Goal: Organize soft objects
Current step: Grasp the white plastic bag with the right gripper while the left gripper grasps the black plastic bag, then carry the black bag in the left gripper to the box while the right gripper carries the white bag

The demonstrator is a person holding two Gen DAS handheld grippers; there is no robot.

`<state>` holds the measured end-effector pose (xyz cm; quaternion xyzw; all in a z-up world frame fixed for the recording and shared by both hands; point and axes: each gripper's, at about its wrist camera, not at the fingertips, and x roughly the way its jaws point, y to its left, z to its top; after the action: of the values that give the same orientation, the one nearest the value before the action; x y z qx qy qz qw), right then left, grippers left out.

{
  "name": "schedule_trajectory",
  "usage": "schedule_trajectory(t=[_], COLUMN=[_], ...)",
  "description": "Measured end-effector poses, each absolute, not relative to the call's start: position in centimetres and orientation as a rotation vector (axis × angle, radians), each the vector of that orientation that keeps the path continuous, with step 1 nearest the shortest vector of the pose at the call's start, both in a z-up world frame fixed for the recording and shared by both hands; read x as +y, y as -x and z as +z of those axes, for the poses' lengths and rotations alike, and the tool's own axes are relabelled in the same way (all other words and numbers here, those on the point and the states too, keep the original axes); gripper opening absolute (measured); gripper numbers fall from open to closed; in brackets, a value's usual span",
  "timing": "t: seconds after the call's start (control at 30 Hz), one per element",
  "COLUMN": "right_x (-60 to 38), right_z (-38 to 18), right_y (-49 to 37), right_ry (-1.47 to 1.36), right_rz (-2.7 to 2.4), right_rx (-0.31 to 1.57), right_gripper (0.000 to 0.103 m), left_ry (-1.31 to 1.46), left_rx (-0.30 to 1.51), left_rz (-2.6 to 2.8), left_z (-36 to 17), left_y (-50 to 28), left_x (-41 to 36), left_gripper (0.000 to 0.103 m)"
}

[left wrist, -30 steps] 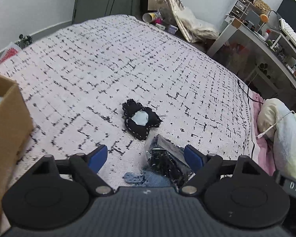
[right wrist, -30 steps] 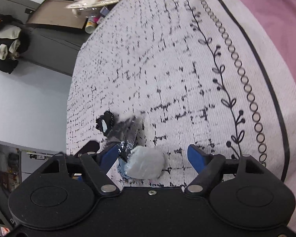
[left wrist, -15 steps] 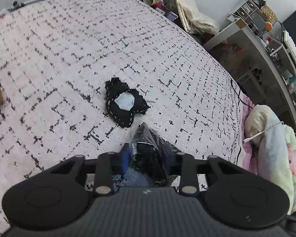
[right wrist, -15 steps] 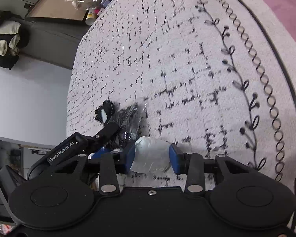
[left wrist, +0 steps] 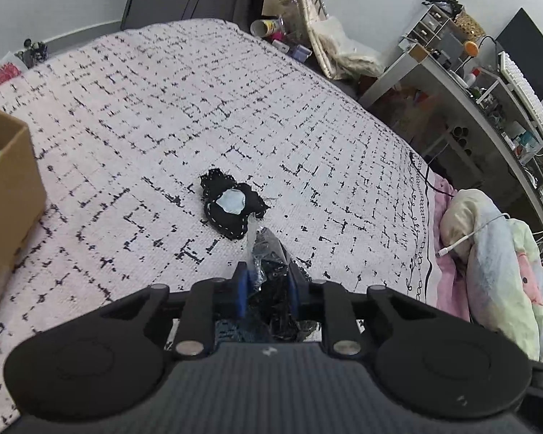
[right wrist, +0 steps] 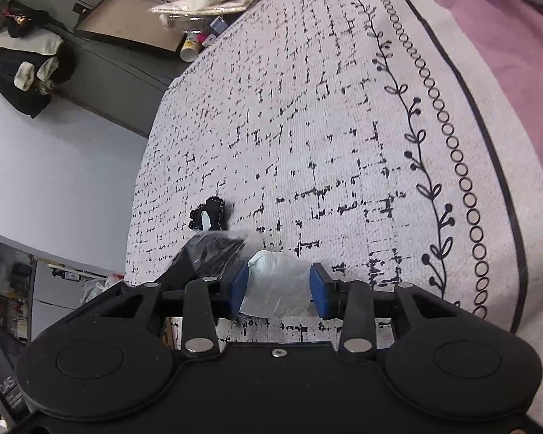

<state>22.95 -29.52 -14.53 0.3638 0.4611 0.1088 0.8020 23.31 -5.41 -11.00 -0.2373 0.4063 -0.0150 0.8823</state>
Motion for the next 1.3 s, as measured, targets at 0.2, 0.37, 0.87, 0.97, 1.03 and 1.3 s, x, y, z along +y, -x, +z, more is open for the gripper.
schedule_trajectory(t=[0.2, 0.37, 0.87, 0.97, 1.03, 1.3], right_x=[-30.5, -30.9, -29.5, -29.0, -28.7, -27.2], right_z=[-13.4, -11.8, -9.3, -8.7, -8.2, -5.3], right_y=[-21.9, -20.8, -19.5, -19.1, -18.8, -17.2], right_ry=[-0.767, -0.729, -0.699, -0.683, -0.673, -0.610], right_rz=[0.232, 0.251, 0.265, 0.268, 0.272, 0.283], right_rx=[0.948, 0.897, 0.825, 0.813, 0.805, 0.752], right_gripper=[0.037, 0.037, 0.037, 0.037, 0.037, 0.037], left_ry=[0.453, 0.441, 0.426, 0.413, 0.421, 0.429], left_rx=[0.805, 0.786, 0.704, 0.697, 0.697, 0.675], left_rz=[-0.026, -0.022, 0.000, 0.010, 0.014, 0.023], left_z=[-9.4, -8.4, -5.0, -4.4, -4.1, -2.5], left_y=[-21.4, -20.2, -16.7, -16.1, -15.8, -14.8], left_x=[-5.4, -5.4, -4.5, -4.0, -3.5, -1.9], left_gripper=[0.021, 0.021, 0.021, 0.021, 0.021, 0.021])
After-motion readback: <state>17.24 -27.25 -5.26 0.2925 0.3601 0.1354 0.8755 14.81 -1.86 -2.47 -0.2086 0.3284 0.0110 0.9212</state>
